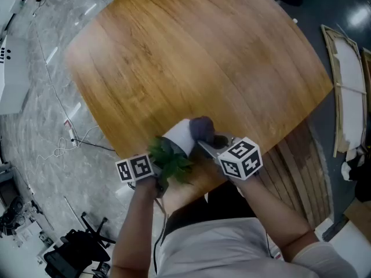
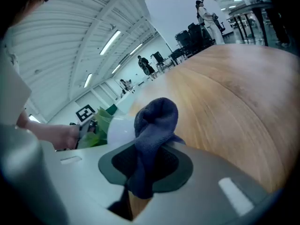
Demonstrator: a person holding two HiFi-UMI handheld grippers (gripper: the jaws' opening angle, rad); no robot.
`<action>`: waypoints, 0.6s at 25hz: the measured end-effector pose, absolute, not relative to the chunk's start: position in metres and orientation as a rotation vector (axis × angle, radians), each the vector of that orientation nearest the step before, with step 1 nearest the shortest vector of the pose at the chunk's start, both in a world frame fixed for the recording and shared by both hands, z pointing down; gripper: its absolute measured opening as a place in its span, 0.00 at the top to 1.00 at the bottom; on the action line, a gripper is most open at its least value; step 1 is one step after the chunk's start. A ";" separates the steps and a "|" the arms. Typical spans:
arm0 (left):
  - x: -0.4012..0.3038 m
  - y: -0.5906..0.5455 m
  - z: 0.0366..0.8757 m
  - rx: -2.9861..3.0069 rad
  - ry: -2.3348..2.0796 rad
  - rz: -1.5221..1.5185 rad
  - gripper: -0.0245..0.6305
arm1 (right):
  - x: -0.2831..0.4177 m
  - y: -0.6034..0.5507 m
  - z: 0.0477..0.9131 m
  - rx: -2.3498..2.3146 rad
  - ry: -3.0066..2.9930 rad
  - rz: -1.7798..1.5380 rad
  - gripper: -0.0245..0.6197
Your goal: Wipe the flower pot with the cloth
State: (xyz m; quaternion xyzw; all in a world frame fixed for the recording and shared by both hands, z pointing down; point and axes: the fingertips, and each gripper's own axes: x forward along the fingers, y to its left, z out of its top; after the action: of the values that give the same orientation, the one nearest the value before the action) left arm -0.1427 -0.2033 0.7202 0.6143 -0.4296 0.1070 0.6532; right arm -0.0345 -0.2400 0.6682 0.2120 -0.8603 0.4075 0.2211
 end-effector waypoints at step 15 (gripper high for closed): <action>-0.145 -0.206 0.721 1.396 -0.997 0.227 0.94 | -0.038 -0.235 0.668 0.577 -2.396 1.166 0.86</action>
State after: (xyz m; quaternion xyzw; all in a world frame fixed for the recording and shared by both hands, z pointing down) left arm -0.1448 -0.2058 0.7206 0.6142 -0.4388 0.0999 0.6483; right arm -0.0375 -0.2350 0.6680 0.2072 -0.8600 0.4183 0.2060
